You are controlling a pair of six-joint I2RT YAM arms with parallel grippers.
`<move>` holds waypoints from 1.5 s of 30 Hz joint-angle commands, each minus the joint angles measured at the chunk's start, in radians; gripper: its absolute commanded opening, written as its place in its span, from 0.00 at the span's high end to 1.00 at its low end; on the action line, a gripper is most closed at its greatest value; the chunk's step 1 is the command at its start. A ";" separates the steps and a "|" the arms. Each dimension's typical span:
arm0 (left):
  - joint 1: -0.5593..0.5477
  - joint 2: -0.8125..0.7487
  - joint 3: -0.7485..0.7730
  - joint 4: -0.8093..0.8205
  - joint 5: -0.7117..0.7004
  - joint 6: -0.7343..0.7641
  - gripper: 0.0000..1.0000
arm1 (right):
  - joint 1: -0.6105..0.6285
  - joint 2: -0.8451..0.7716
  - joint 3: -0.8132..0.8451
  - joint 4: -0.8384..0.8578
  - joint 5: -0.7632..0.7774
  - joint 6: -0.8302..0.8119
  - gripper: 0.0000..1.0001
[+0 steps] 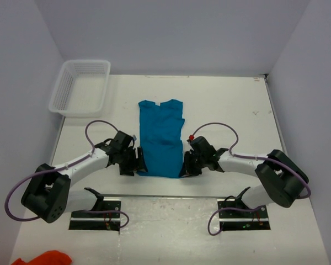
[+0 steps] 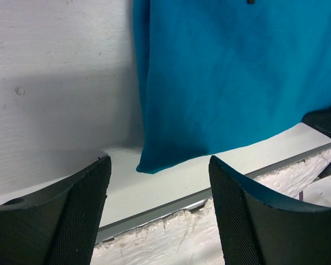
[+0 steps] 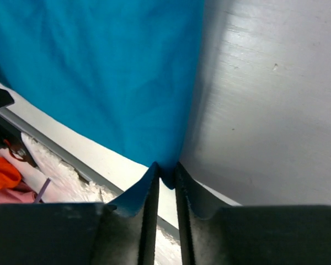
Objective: Fold and stack the t-shirts
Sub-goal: Grab one side of the 2/3 rectangular tshirt with both arms
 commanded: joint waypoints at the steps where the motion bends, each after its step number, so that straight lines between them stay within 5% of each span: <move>1: 0.001 0.013 0.021 0.036 0.021 0.010 0.27 | 0.007 -0.004 -0.010 -0.057 0.054 -0.008 0.88; 6: 0.001 0.010 0.030 0.024 0.014 0.015 0.27 | 0.007 0.045 -0.003 -0.029 0.044 -0.012 0.90; 8: 0.001 0.001 0.029 0.016 0.010 0.017 0.27 | 0.006 0.057 -0.005 -0.015 0.034 -0.010 1.00; 17: 0.001 -0.019 -0.005 0.024 0.012 0.010 0.23 | 0.007 0.048 -0.005 -0.021 0.042 -0.012 1.00; 23: 0.001 -0.019 -0.017 0.028 0.001 0.007 0.51 | 0.006 0.051 -0.008 -0.021 0.042 -0.012 1.00; 34: 0.006 0.011 -0.042 0.070 -0.003 0.012 0.75 | 0.007 0.054 -0.017 -0.005 0.036 -0.008 1.00; 39: 0.012 0.019 -0.048 0.070 0.001 0.017 1.00 | 0.007 0.056 -0.020 -0.008 0.039 -0.008 1.00; 45: 0.014 -0.007 -0.050 0.034 -0.034 0.015 1.00 | 0.004 0.062 -0.017 -0.017 0.054 -0.002 1.00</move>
